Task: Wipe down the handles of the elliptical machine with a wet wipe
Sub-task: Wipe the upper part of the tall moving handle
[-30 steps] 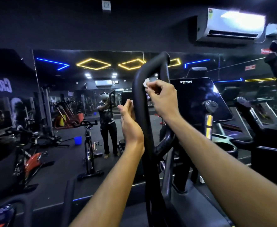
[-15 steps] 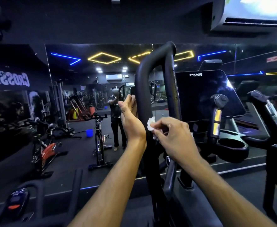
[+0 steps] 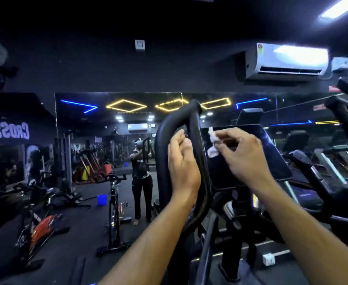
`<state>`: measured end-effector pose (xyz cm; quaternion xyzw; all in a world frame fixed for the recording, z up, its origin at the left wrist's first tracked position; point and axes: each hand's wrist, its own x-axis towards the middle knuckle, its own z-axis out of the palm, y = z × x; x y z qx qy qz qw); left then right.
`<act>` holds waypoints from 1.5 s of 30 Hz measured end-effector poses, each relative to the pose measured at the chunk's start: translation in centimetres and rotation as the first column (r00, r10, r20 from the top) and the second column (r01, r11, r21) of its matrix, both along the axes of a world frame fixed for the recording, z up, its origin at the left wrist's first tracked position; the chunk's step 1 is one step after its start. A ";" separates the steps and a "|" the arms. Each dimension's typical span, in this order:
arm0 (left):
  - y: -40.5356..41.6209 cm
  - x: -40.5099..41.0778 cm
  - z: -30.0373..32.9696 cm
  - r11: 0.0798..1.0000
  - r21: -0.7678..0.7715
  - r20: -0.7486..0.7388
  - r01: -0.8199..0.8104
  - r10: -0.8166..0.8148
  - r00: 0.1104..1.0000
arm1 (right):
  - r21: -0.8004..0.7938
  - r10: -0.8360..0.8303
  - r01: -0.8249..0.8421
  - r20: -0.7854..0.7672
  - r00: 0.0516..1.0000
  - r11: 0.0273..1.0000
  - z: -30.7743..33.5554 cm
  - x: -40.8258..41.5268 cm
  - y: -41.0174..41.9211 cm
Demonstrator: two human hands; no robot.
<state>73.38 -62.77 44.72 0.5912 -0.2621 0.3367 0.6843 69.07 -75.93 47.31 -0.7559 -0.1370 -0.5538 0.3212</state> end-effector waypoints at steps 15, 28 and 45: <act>-2.3 4.4 4.5 0.936 -0.226 -0.342 0.270 -0.336 0.878 | -0.188 0.110 -0.091 0.093 0.990 0.978 5.1 8.5 -0.8; -2.5 4.5 4.2 0.939 -0.212 -0.304 0.271 -0.327 0.895 | -0.227 0.195 -0.136 0.263 0.945 0.964 3.9 9.9 -1.4; -2.6 5.8 3.9 0.891 -0.344 -0.238 0.295 -0.387 0.891 | -0.161 0.221 -0.186 0.236 0.946 0.969 1.1 9.6 -1.9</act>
